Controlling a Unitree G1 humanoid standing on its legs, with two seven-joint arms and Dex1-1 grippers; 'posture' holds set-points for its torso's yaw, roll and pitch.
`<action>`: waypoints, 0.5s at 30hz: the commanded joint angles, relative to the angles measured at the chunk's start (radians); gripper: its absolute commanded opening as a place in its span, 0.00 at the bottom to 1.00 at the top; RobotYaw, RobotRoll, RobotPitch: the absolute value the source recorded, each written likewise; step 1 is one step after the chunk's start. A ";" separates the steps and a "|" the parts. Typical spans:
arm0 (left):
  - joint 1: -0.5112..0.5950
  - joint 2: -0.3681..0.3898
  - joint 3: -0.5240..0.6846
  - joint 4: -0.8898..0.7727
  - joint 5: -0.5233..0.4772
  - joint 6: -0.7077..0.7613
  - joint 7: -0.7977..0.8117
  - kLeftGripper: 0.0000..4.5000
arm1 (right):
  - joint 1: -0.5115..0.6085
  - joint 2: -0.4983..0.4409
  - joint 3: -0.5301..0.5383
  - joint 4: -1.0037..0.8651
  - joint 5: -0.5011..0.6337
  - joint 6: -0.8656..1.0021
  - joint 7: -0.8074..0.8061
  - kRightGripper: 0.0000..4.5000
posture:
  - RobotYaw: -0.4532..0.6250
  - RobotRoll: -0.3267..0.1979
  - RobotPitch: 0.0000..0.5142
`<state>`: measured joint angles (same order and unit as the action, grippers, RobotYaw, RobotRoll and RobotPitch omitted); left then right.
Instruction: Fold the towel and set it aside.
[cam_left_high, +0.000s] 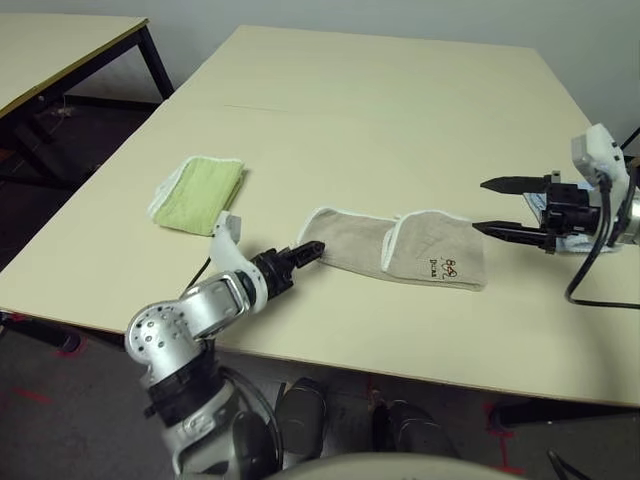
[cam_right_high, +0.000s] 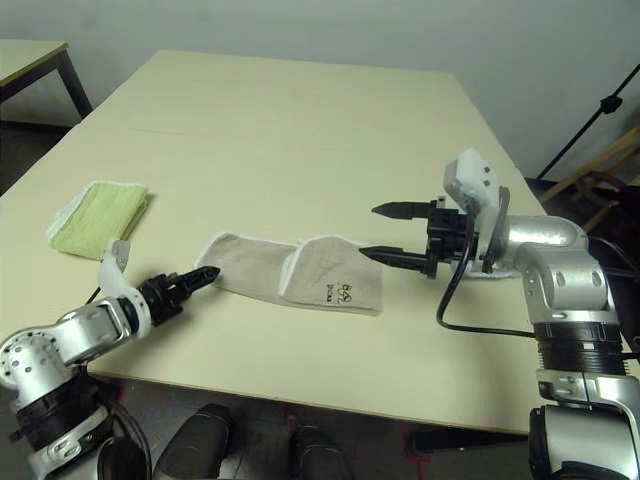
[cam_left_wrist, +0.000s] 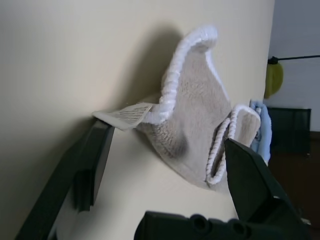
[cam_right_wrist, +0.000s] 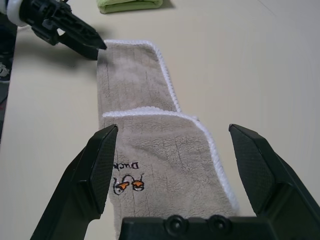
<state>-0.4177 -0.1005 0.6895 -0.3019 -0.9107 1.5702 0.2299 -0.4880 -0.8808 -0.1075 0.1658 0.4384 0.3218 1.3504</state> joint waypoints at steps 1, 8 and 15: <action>-0.036 -0.079 0.041 0.063 0.042 -0.023 0.043 1.00 | 0.014 -0.021 -0.024 -0.027 0.020 0.020 0.003 0.99 | 0.55 0.62 0.27; -0.007 -0.097 -0.004 0.063 0.030 -0.005 0.028 1.00 | 0.040 -0.054 -0.022 -0.058 0.043 0.071 0.022 0.99 | 0.55 0.62 0.27; 0.120 0.118 -0.260 -0.086 0.021 -0.070 -0.162 1.00 | 0.008 -0.034 -0.016 -0.053 0.051 0.093 0.003 0.99 | 0.58 0.62 0.26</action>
<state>-0.3185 -0.0056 0.4540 -0.3650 -0.8951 1.4877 0.0965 -0.4686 -0.9166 -0.1192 0.1193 0.4792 0.4080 1.3556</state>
